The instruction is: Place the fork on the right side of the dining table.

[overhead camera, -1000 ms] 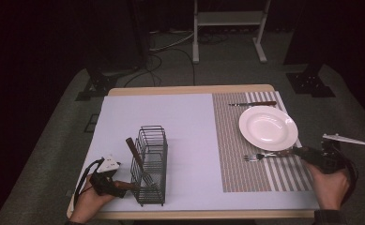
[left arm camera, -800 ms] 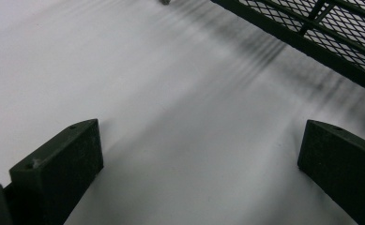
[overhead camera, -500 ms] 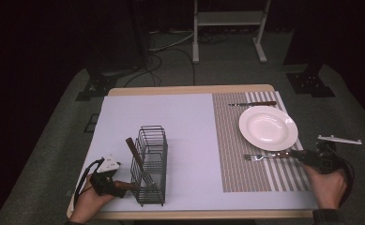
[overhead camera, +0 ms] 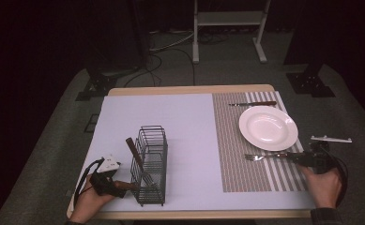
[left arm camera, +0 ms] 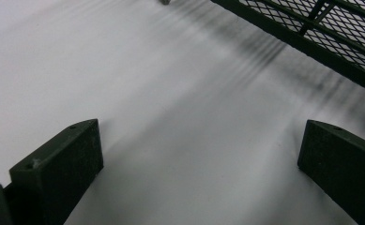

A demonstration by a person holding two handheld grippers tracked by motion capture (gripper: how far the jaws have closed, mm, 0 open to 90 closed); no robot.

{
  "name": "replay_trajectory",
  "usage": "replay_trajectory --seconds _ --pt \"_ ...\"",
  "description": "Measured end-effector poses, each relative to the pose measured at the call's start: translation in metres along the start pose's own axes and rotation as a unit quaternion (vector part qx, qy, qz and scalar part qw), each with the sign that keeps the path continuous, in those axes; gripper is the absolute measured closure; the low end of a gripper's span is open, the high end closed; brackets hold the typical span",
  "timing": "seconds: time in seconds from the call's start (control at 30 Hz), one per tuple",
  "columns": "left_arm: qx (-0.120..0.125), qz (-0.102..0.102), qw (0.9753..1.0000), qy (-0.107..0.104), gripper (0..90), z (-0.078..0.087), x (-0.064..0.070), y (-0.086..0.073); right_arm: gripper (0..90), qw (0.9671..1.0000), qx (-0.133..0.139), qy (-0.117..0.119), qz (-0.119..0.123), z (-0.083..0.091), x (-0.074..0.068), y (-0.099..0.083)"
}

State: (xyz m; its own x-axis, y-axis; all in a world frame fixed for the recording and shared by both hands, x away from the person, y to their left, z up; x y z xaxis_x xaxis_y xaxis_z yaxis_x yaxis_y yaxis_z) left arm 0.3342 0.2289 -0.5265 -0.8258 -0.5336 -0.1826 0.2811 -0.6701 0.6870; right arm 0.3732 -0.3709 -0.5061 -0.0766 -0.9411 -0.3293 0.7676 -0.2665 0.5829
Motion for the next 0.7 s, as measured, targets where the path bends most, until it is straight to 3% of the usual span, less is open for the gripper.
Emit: replay_trajectory --seconds 0.4,0.7 --pt "0.000 0.000 1.0000 0.000 0.0 0.0000 0.0000 0.0000 22.2 0.9995 -0.008 -0.023 0.022 -0.0069 0.0005 -0.0021" --pt "0.000 0.000 1.0000 0.000 0.0 0.0000 0.0000 0.0000 20.8 0.9994 0.015 -0.020 0.025 0.0028 -0.0025 0.0028"
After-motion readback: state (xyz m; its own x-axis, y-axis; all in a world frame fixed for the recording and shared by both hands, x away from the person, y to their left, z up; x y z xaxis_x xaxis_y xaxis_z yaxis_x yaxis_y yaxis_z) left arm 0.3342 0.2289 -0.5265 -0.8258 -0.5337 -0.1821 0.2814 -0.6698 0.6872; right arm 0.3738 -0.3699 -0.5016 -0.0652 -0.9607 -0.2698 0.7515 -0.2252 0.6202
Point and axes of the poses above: each handheld gripper's, and its own axes: z roughly backward along the jaws, y roughly out of its top, x roughly to its right, the point moved 9 cm from there along -z, roughly forward along the jaws, and after that the axes turned 13 degrees about -z, right-handed, at the moved point
